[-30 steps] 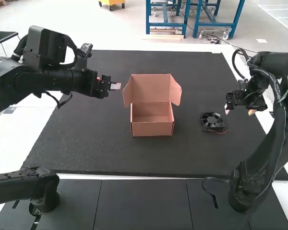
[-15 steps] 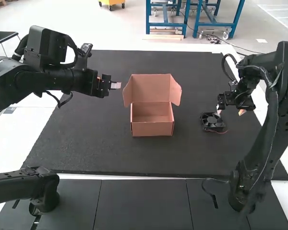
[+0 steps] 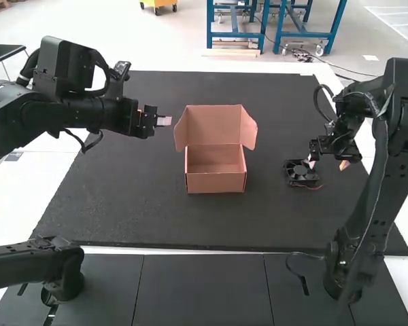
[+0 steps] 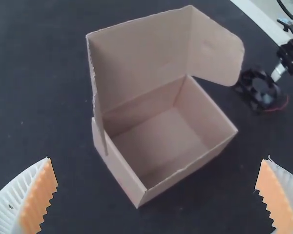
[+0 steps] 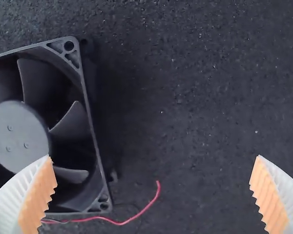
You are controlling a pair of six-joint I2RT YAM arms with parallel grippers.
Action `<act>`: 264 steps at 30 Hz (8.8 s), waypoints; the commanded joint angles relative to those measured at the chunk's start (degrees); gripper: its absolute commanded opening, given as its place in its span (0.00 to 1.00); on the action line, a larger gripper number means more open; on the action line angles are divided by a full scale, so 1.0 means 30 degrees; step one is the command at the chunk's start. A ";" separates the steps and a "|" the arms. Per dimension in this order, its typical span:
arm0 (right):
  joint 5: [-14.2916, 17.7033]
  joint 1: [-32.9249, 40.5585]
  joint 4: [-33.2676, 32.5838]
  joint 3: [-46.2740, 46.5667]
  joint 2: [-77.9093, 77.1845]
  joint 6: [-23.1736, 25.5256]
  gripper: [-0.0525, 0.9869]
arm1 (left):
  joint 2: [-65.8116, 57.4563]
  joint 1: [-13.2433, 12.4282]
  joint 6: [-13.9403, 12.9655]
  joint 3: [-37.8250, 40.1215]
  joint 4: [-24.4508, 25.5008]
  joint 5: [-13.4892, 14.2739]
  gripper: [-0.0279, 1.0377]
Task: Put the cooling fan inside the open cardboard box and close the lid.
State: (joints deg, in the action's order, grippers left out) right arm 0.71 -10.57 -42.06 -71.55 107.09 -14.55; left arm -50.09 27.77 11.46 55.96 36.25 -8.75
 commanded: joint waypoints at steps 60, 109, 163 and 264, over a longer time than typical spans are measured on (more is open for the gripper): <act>-0.1907 0.1003 -0.2444 -0.2723 0.3855 0.1011 0.52 | -0.0180 -0.0672 -0.0101 0.0476 0.1598 0.0135 0.93; -0.8293 0.2234 -0.8244 0.1291 -0.9944 0.4409 0.03 | -0.0297 -0.0760 -0.2649 -0.0344 0.4850 0.1541 0.93; -0.8909 1.3806 -0.0832 0.3459 -1.0647 1.2700 0.03 | 0.0054 -0.0760 -0.2503 -0.0374 0.2946 0.1863 0.93; -0.3547 1.3425 0.3474 0.0002 -0.1360 1.2642 0.03 | -0.0004 -0.0643 -0.1419 -0.0139 0.1481 0.1336 0.93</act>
State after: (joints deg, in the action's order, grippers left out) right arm -9.17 29.87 -31.40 -71.85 102.45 23.90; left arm -50.72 25.87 6.59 55.53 41.45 -4.29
